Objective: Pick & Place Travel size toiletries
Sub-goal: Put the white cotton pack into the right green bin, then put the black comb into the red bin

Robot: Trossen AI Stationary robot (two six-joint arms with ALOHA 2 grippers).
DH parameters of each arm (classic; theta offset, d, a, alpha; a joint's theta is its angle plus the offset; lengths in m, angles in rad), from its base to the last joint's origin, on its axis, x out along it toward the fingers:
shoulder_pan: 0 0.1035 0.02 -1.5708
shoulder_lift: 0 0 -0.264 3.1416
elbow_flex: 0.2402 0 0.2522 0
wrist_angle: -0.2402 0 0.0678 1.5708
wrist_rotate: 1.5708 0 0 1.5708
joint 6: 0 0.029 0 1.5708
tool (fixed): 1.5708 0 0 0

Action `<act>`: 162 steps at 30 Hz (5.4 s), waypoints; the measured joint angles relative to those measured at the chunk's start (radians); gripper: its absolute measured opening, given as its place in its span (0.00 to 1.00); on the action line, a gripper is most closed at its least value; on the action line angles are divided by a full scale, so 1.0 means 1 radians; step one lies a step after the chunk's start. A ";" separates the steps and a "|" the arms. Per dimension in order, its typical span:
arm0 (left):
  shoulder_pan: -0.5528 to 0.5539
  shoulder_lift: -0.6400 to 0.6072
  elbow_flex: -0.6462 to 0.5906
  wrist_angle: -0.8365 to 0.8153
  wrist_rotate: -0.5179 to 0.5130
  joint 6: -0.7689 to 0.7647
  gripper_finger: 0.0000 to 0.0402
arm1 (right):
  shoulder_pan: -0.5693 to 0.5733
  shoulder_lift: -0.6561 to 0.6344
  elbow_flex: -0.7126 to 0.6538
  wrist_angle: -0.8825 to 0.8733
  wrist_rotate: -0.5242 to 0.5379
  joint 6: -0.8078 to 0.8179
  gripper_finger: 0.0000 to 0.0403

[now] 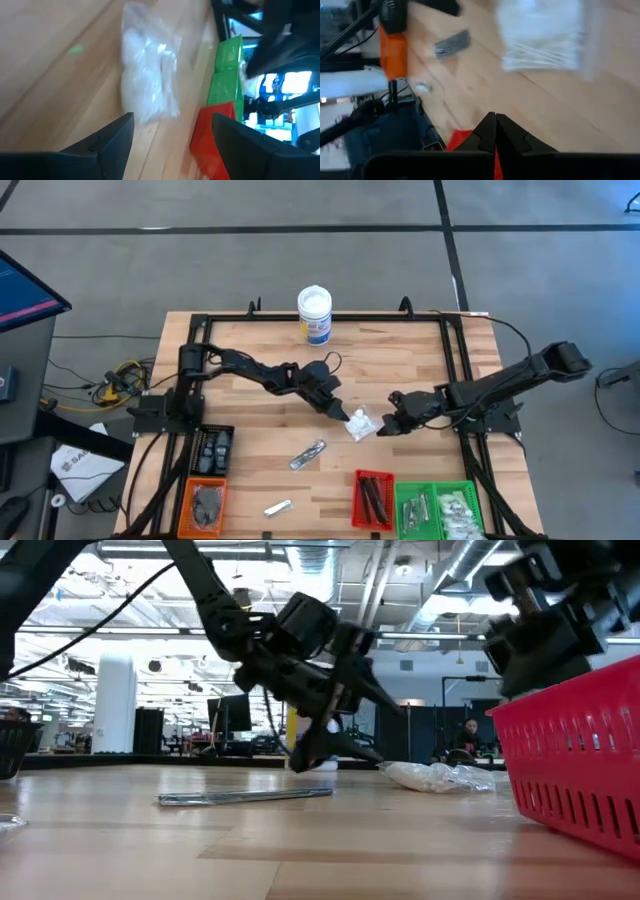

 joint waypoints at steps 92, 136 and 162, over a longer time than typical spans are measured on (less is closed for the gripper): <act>0.082 -0.336 -0.182 -0.216 -0.316 0.160 0.41 | 0.051 -0.256 0.428 -1.011 -0.090 -0.773 0.00; 0.108 -0.349 -0.204 -0.207 -0.330 0.131 0.41 | 1.029 0.560 0.875 -1.334 0.111 -0.107 0.02; 0.105 -0.349 -0.204 -0.207 -0.304 0.132 0.41 | 1.039 0.424 0.875 -1.303 0.144 0.052 0.62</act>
